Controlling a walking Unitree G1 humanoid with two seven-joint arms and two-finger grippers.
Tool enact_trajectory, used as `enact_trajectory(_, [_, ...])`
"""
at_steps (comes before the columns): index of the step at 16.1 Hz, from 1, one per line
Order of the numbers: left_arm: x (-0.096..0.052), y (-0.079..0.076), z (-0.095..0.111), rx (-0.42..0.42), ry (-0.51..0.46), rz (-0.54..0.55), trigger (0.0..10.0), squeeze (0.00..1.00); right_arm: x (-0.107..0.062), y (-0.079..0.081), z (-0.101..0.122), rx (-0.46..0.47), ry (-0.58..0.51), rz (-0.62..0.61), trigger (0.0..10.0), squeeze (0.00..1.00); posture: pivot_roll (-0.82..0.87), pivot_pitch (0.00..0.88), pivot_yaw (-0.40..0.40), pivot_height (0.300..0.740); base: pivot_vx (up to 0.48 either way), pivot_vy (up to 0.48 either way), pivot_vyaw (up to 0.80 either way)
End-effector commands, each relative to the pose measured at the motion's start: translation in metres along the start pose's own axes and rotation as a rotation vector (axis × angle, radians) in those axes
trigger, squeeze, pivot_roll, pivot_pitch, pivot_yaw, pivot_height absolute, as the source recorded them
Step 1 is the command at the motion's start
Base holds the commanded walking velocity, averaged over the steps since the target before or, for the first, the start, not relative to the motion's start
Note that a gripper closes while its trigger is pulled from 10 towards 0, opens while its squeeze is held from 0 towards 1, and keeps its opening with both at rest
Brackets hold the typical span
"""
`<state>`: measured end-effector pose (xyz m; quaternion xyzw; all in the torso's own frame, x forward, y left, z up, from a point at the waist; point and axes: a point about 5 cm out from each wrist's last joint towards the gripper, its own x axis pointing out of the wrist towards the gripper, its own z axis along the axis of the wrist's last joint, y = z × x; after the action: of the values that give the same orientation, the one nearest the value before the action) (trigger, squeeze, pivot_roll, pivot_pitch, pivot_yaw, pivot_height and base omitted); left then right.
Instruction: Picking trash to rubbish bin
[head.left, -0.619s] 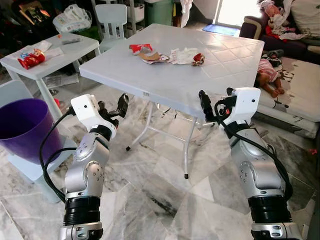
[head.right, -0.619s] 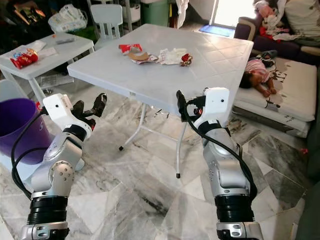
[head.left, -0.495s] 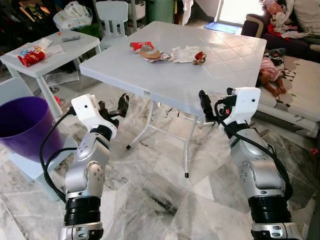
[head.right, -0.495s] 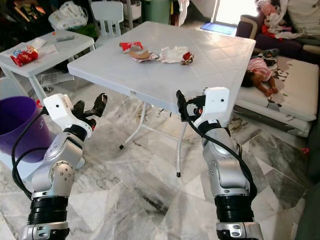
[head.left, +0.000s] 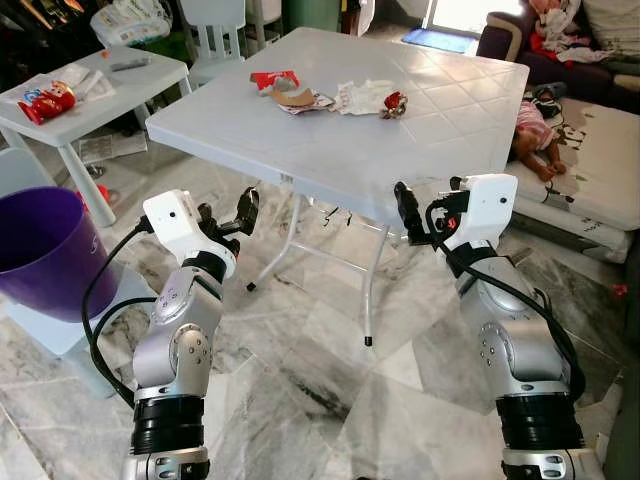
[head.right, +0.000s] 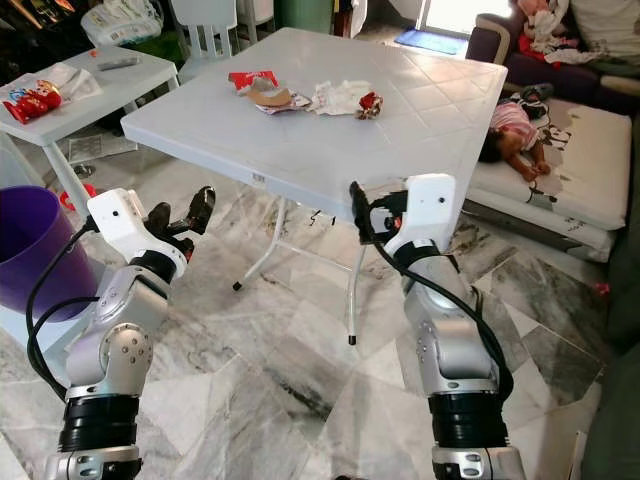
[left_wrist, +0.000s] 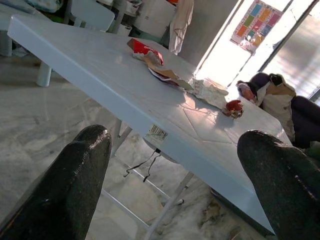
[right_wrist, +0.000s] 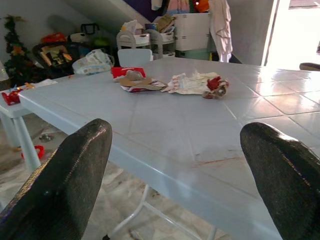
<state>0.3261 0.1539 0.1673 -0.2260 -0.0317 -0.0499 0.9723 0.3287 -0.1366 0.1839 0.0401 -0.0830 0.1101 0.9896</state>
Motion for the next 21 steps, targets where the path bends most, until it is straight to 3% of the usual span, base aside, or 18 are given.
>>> enact_trajectory(1, [-0.0015,-0.0032,0.0023,0.003,-0.007,-0.02,10.0,0.0,-0.002,-0.0007,0.0036,0.003,-0.01,-0.004,10.0,0.0,0.03,0.117,-0.04,0.74,0.469,0.0,0.0])
enact_trajectory(16, [0.0006,-0.0007,0.0071,0.04,-0.011,-0.012,10.0,0.0,-0.0028,0.0019,0.0055,-0.003,-0.012,0.011,10.0,0.0,0.04,0.087,-0.041,0.74,0.465,0.0,0.0])
enact_trajectory(21, [0.0019,0.0032,0.0072,0.062,-0.002,0.025,10.0,0.0,-0.0018,0.0015,0.0065,-0.005,-0.018,0.002,10.0,0.0,0.04,0.095,-0.037,0.74,0.0,0.0,0.0])
